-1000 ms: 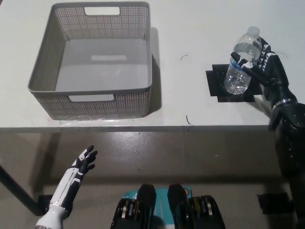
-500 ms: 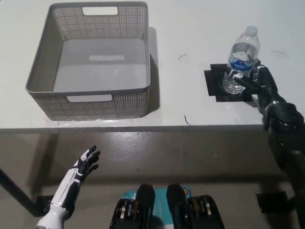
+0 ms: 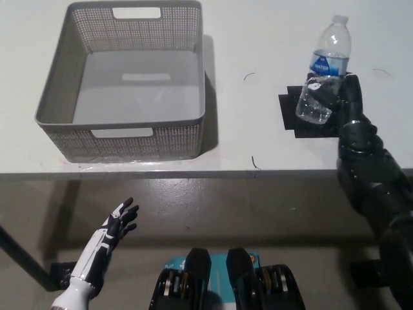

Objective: Use the right hand to pick up a water botttle and place it into a container on the left side

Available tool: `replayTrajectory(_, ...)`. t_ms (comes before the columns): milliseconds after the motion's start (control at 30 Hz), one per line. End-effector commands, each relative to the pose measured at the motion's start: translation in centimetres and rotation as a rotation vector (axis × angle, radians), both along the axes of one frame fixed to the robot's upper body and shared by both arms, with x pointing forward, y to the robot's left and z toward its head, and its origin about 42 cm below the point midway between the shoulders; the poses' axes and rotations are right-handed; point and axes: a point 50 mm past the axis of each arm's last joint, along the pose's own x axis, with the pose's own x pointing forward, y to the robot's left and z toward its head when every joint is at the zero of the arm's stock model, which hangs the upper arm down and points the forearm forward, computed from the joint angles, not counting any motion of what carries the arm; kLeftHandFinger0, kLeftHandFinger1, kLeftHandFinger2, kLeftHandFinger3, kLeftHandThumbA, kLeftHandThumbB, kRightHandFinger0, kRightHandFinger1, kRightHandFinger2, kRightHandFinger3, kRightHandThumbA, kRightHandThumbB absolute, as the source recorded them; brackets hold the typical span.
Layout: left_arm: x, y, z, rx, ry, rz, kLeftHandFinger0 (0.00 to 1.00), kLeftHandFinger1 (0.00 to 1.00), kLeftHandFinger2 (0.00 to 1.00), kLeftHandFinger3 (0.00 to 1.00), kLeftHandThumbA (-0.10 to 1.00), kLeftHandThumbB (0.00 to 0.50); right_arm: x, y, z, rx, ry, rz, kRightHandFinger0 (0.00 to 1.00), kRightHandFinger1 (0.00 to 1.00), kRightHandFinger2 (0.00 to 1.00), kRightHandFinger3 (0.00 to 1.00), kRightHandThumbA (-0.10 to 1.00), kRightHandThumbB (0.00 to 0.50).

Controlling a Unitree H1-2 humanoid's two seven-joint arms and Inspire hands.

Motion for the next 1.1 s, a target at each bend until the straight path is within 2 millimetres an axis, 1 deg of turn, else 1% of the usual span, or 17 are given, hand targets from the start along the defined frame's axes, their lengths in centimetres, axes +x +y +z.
replayTrajectory(0,0.3,0.3,1.4,-0.002,-0.083,-0.039,1.0,1.0,1.0,1.0,1.0,0.174,2.3,2.9,9.8,0.045,-0.371,-0.064,0.0,0.05,0.45,0.49,-0.1,0.117)
replayTrajectory(33,0.3,0.4,1.5,0.0,-0.081,-0.04,1.0,1.0,1.0,1.0,1.0,0.176,2.3,3.5,10.7,0.042,-0.417,-0.047,0.0,0.07,0.48,0.54,-0.1,0.123)
replayTrajectory(133,0.5,0.4,1.6,0.005,-0.084,-0.038,1.0,1.0,1.0,1.0,1.0,0.166,2.1,5.0,13.1,0.022,-0.521,-0.005,0.0,0.09,0.52,0.56,-0.1,0.128)
replayTrajectory(167,0.5,0.4,1.6,0.013,-0.081,-0.039,1.0,1.0,1.0,1.0,1.0,0.167,1.9,6.1,14.3,-0.011,-0.557,0.012,0.0,0.11,0.54,0.61,-0.1,0.123)
replayTrajectory(200,0.5,0.3,1.6,0.013,-0.081,-0.039,1.0,1.0,1.0,1.0,1.0,0.167,1.8,6.2,14.4,-0.015,-0.561,0.013,0.0,0.11,0.53,0.58,-0.1,0.124)
replayTrajectory(267,0.6,0.3,1.5,0.016,-0.082,-0.042,1.0,1.0,1.0,1.0,1.0,0.162,0.9,8.4,17.0,-0.055,-0.672,0.104,0.0,0.14,0.55,0.49,-0.1,0.107)
replayTrajectory(367,0.7,0.1,1.4,0.018,-0.081,-0.045,1.0,1.0,1.0,1.0,1.0,0.164,-0.2,10.9,19.0,-0.04,-0.748,0.199,0.0,0.22,0.61,0.53,-0.1,0.12)
replayTrajectory(433,0.6,0.2,1.3,0.021,-0.079,-0.046,1.0,1.0,1.0,1.0,1.0,0.175,-0.9,13.0,20.0,-0.028,-0.766,0.23,0.0,0.22,0.57,0.49,-0.1,0.141)
replayTrajectory(533,0.6,0.2,1.4,0.021,-0.077,-0.053,1.0,1.0,1.0,1.0,1.0,0.18,-2.0,15.9,21.2,-0.022,-0.798,0.291,0.0,0.2,0.59,0.62,-0.1,0.134)
replayTrajectory(567,0.6,0.2,1.4,0.017,-0.075,-0.058,1.0,1.0,1.0,1.0,1.0,0.18,-2.3,16.6,21.5,-0.033,-0.817,0.302,0.0,0.2,0.59,0.63,-0.1,0.134)
replayTrajectory(633,0.5,0.1,1.5,0.032,-0.074,-0.063,1.0,1.0,1.0,1.0,1.0,0.22,-2.7,18.2,21.7,-0.042,-0.81,0.329,0.0,0.2,0.62,0.67,-0.1,0.129)
replayTrajectory(667,0.6,0.2,1.5,0.036,-0.069,-0.064,1.0,1.0,1.0,1.0,1.0,0.247,-2.9,19.2,21.8,-0.038,-0.796,0.358,0.0,0.2,0.62,0.67,-0.1,0.118)
replayTrajectory(733,0.5,0.3,1.5,0.045,-0.065,-0.067,1.0,1.0,1.0,1.0,1.0,0.265,-3.1,20.8,21.1,-0.024,-0.78,0.406,0.0,0.21,0.62,0.65,-0.1,0.113)
replayTrajectory(800,0.7,0.4,1.6,0.048,-0.068,-0.071,1.0,1.0,1.0,1.0,1.0,0.258,-3.2,22.0,20.3,-0.024,-0.776,0.457,0.0,0.25,0.65,0.66,-0.1,0.096)
replayTrajectory(933,0.8,0.3,1.8,0.05,-0.076,-0.079,1.0,1.0,1.0,1.0,1.0,0.249,-3.4,24.3,18.6,-0.056,-0.713,0.507,0.0,0.3,0.7,0.69,-0.1,0.112)
replayTrajectory(1000,0.7,0.2,1.9,0.043,-0.075,-0.081,1.0,1.0,1.0,1.0,1.0,0.24,-3.5,25.0,17.6,-0.101,-0.682,0.508,0.0,0.29,0.71,0.7,-0.1,0.108)
replayTrajectory(1067,0.7,0.3,2.0,0.033,-0.083,-0.087,1.0,1.0,1.0,1.0,1.0,0.207,-3.4,25.7,15.8,-0.138,-0.618,0.519,0.0,0.23,0.66,0.67,-0.1,0.097)
